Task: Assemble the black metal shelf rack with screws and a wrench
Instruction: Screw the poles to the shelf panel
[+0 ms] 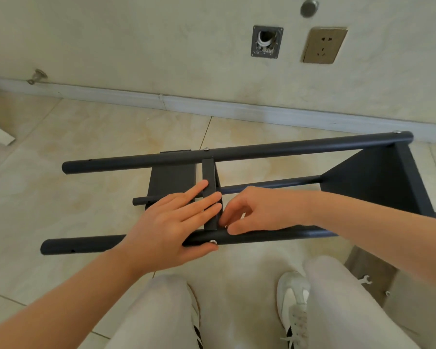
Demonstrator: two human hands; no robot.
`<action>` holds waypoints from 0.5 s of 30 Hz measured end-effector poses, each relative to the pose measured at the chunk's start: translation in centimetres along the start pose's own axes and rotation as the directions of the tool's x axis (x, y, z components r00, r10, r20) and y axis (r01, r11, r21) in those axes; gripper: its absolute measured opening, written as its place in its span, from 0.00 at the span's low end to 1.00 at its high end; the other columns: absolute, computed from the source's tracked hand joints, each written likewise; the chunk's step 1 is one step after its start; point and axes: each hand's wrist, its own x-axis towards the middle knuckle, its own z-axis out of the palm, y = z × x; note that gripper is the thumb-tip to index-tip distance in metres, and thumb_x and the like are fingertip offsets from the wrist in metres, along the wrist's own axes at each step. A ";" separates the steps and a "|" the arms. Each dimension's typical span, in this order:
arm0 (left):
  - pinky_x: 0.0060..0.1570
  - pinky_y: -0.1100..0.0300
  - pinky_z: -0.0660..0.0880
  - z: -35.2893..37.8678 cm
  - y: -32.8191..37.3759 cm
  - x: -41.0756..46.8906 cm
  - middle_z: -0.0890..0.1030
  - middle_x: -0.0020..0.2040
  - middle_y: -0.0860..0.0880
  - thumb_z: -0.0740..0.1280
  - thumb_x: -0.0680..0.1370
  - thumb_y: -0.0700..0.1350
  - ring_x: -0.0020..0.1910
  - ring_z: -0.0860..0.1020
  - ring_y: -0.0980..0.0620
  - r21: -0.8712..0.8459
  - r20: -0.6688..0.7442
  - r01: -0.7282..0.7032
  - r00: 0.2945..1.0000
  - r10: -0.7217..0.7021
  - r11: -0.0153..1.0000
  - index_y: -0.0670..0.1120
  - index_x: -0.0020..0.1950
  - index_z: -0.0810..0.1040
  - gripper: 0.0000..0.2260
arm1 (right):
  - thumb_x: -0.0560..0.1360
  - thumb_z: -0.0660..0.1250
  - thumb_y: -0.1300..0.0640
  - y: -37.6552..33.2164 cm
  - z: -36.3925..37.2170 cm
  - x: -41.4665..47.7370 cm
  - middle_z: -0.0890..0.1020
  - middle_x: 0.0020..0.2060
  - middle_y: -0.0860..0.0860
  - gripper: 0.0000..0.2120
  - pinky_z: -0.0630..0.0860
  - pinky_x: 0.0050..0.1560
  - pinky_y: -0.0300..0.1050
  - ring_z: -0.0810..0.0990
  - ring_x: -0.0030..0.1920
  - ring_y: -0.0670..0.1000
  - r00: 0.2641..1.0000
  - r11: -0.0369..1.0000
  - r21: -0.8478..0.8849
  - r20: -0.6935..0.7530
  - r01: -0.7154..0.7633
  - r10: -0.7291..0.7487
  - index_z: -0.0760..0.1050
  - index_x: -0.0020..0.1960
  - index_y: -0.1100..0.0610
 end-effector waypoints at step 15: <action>0.46 0.64 0.80 -2.7 8.1 -1.8 0.85 0.36 0.54 0.74 0.75 0.42 0.39 0.83 0.56 -0.740 0.208 0.657 0.425 -0.881 0.142 0.50 0.40 0.86 0.06 | 0.79 0.64 0.59 -1.3 4.8 -3.0 0.80 0.54 0.50 0.13 0.77 0.56 0.50 0.78 0.52 0.51 0.956 0.969 -0.246 -0.291 -0.029 -0.045 0.75 0.63 0.51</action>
